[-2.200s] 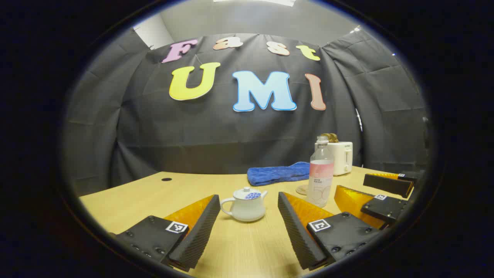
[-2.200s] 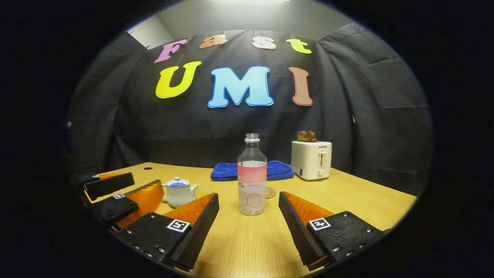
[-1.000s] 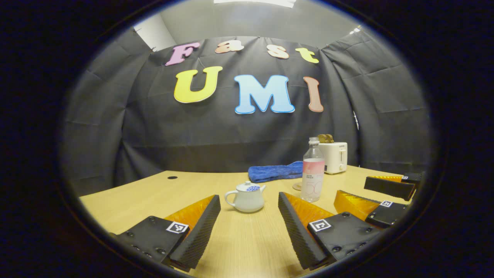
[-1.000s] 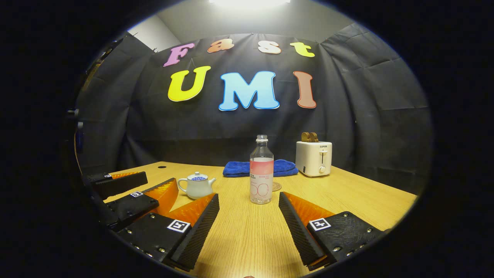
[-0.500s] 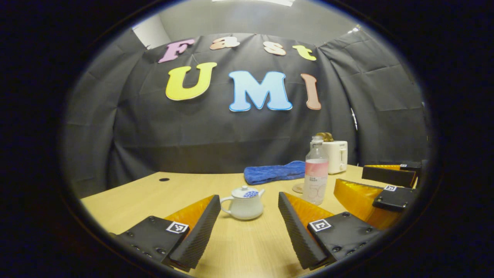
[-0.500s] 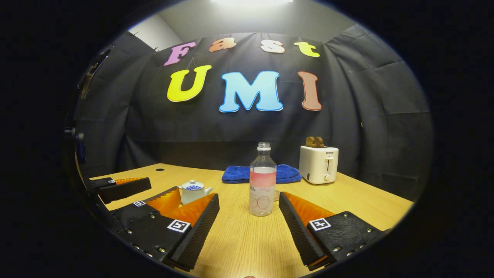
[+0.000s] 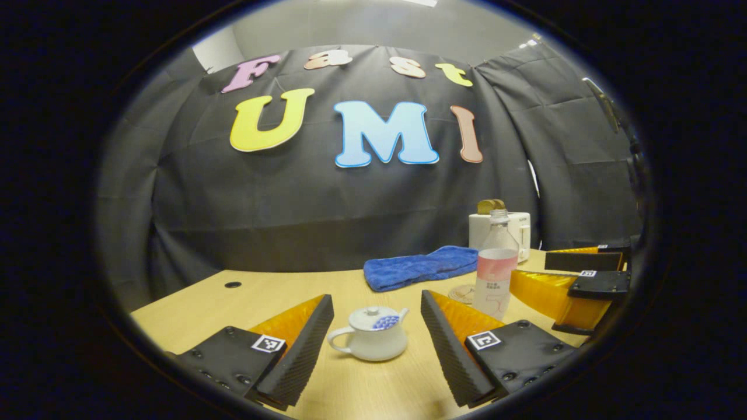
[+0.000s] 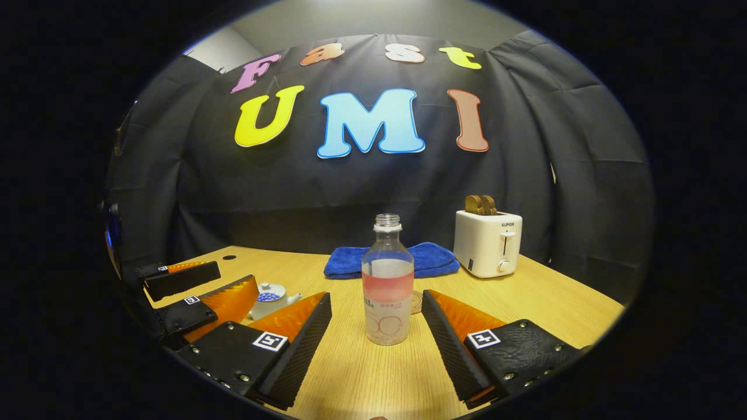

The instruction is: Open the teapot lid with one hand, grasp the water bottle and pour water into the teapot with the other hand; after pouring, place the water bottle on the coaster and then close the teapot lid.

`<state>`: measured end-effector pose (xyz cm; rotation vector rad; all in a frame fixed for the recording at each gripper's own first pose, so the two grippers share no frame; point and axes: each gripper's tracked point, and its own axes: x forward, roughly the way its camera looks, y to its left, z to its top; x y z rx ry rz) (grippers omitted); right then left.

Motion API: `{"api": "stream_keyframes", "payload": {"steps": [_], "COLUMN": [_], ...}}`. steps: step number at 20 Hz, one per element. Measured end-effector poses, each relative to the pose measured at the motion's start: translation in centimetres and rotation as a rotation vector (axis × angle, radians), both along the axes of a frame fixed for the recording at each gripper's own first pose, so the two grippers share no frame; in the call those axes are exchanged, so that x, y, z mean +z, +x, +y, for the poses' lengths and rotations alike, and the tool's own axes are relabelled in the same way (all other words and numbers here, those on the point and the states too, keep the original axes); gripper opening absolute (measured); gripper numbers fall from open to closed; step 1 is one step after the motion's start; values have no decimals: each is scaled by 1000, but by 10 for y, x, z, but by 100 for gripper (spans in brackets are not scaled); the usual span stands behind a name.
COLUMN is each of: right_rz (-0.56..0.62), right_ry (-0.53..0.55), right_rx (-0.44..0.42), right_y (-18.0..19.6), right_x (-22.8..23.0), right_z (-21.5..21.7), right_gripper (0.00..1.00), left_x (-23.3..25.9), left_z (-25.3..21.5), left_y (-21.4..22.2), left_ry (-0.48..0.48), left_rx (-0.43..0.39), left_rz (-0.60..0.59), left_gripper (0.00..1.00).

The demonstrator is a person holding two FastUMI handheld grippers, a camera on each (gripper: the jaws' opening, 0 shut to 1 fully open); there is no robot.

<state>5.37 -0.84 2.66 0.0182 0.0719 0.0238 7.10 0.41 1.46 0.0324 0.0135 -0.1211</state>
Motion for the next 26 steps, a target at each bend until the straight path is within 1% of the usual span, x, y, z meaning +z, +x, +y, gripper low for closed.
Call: {"api": "stream_keyframes", "payload": {"steps": [4,7,11,15,20,23,26], "right_rz": [21,47,82,90,87,118,140], "right_ry": [27,37,19,-2,10,12,17], "right_rx": [1,3,-8,-43,-34,-28,-31], "right_y": [19,31,48,62,68,70,72], "right_x": [0,-6,-17,-25,-30,-43,-50], "right_z": [-5,-6,-3,-6,-5,-3,-3], "right_gripper": [96,96,96,96,96,96,96], "left_x": [0,-4,-19,-28,-26,-29,-33], "left_z": [-3,-4,-6,-3,1,-3,-7], "left_y": [20,35,54,66,69,73,74], "left_ry": [-31,-8,-29,-72,-59,-40,-28], "left_rx": [-31,-46,-76,-91,-88,-97,-106], "left_rz": [19,31,68,96,82,91,104], "left_gripper": [100,100,100,100,99,94,87]}}
